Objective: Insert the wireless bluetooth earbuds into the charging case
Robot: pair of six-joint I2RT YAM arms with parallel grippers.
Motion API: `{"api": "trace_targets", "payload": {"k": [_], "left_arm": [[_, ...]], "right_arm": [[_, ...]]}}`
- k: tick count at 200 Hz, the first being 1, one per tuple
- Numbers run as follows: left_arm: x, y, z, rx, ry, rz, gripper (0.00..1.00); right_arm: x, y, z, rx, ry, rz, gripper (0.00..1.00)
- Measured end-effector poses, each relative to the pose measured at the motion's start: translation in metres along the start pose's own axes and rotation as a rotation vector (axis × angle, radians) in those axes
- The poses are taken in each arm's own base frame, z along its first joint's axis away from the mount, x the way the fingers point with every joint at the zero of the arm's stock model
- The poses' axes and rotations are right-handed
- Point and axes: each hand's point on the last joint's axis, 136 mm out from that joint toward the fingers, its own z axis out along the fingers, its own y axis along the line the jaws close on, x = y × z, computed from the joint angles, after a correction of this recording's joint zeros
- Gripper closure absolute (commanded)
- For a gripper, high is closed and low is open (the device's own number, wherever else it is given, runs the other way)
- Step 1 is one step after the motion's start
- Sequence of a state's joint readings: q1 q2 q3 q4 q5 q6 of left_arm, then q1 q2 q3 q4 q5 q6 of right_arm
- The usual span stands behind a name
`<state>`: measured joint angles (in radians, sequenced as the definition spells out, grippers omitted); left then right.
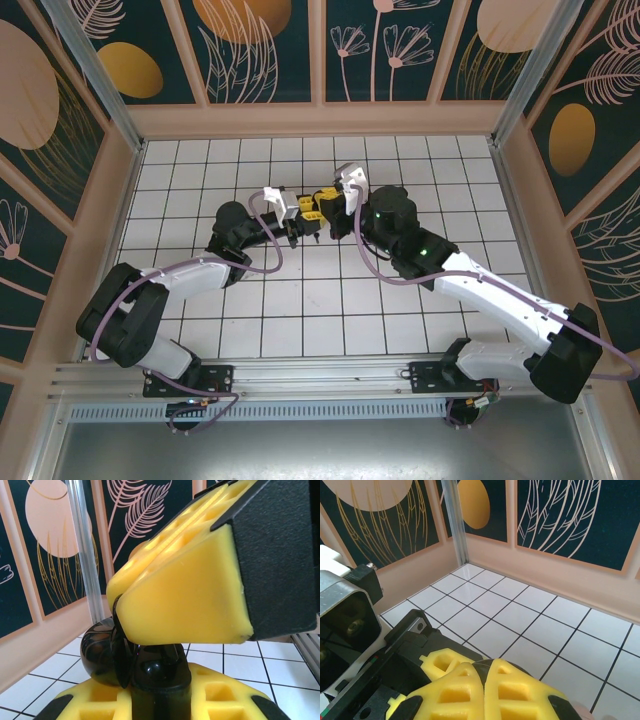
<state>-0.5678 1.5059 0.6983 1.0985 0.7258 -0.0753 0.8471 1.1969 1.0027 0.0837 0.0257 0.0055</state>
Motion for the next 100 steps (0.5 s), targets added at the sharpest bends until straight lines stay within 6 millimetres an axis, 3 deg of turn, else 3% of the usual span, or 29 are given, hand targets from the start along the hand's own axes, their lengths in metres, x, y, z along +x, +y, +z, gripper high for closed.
{"api": "trace_targets", "payload": {"k": [100], "left_arm": [[0.006, 0.0029, -0.0003, -0.015, 0.022, -0.025, 1.0]], "right_arm": [[0.0079, 0.0001, 0.0074, 0.02, 0.05, -0.059, 1.0]]}}
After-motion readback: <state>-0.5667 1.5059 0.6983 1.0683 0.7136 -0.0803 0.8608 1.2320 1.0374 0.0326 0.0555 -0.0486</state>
